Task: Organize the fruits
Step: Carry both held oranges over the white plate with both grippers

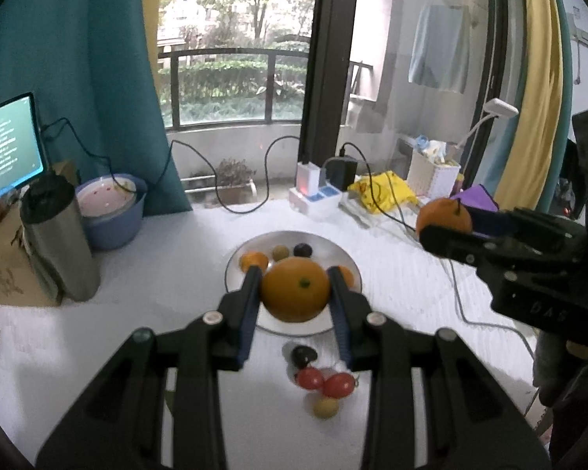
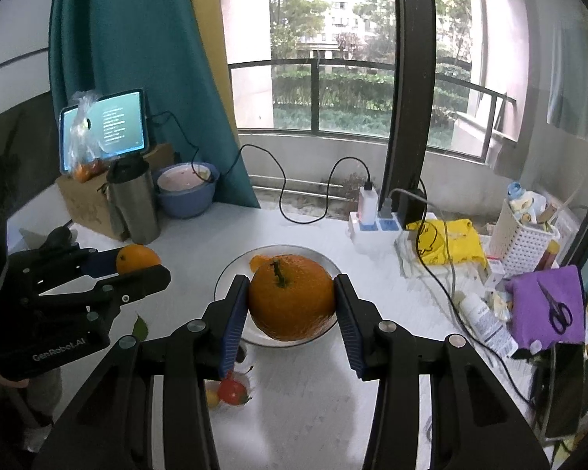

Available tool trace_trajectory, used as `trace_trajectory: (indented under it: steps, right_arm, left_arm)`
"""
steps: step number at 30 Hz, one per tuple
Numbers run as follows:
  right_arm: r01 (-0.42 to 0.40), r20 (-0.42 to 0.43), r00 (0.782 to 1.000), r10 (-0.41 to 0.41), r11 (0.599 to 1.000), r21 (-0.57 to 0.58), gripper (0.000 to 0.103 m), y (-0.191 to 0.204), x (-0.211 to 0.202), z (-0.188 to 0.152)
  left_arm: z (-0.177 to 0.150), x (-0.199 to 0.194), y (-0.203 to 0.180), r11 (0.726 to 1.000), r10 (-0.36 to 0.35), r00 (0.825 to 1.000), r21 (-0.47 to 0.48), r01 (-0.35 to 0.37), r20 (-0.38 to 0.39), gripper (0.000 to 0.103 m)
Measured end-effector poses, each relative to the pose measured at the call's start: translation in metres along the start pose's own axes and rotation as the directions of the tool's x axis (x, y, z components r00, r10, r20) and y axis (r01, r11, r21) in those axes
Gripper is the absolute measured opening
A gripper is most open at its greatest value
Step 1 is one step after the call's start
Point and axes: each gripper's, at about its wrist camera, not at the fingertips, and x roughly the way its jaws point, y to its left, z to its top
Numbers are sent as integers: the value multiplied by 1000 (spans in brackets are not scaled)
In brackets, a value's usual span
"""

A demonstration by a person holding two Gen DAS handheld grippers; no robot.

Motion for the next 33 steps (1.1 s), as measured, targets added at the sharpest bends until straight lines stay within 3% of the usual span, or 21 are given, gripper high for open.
trace_trajectory:
  steps: [14, 33]
  right_arm:
    - [6, -7, 1000, -6, 1000, -4, 46, -18, 35, 25]
    - [-29, -110, 994, 30, 1000, 13, 46, -36, 121, 22]
  left_arm:
    - [29, 41, 12, 1000, -9, 1000, 9, 9, 5, 35]
    - [18, 126, 34, 1000, -5, 994, -27, 2, -111, 35]
